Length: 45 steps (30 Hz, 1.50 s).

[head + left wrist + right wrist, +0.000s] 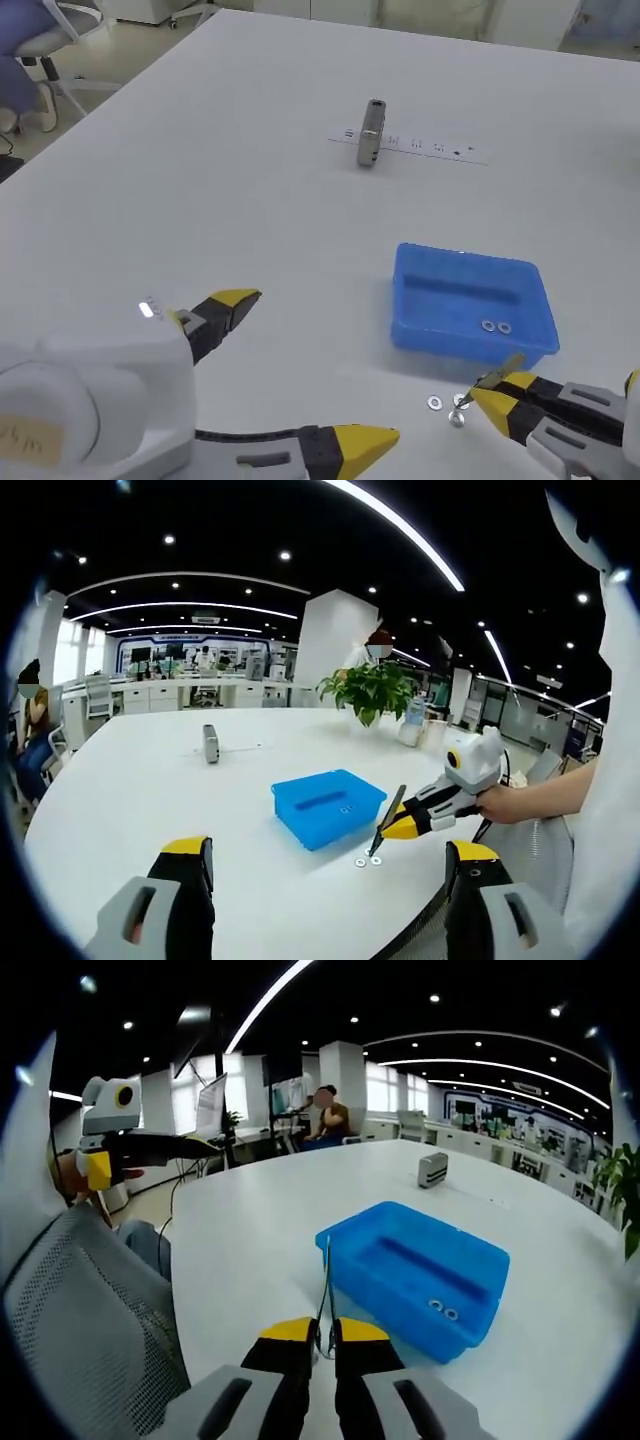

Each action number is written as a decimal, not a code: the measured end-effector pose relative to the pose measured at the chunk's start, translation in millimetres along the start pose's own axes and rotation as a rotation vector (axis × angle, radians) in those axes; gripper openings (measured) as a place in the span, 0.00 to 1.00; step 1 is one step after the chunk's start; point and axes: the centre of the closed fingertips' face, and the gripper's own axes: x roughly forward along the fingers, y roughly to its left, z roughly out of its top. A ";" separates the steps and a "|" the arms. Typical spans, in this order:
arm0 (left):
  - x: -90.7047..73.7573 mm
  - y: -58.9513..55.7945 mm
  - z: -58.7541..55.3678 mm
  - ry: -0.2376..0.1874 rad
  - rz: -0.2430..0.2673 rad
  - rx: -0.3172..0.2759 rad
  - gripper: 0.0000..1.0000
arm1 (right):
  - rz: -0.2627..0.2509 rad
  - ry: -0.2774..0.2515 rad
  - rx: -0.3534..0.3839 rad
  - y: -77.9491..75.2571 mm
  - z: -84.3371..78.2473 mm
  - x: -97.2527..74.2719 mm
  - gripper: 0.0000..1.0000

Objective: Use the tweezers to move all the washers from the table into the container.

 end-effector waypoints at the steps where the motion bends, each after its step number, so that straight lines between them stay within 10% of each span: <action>1: 0.0 0.3 -0.1 0.000 0.000 0.000 0.99 | -0.002 0.000 -0.002 -0.1 0.2 0.3 0.04; 15: 4.2 -4.1 -0.2 0.004 -0.015 0.001 0.99 | -0.006 0.031 -0.069 2.1 1.2 3.3 0.03; 26: 1.5 -2.5 2.2 -0.008 -0.005 0.012 0.99 | 0.006 -0.081 0.034 -6.3 42.2 -13.5 0.03; 45: -5.7 6.2 5.8 -0.016 0.030 0.018 0.99 | -0.110 -0.133 0.188 -72.9 69.9 -10.0 0.03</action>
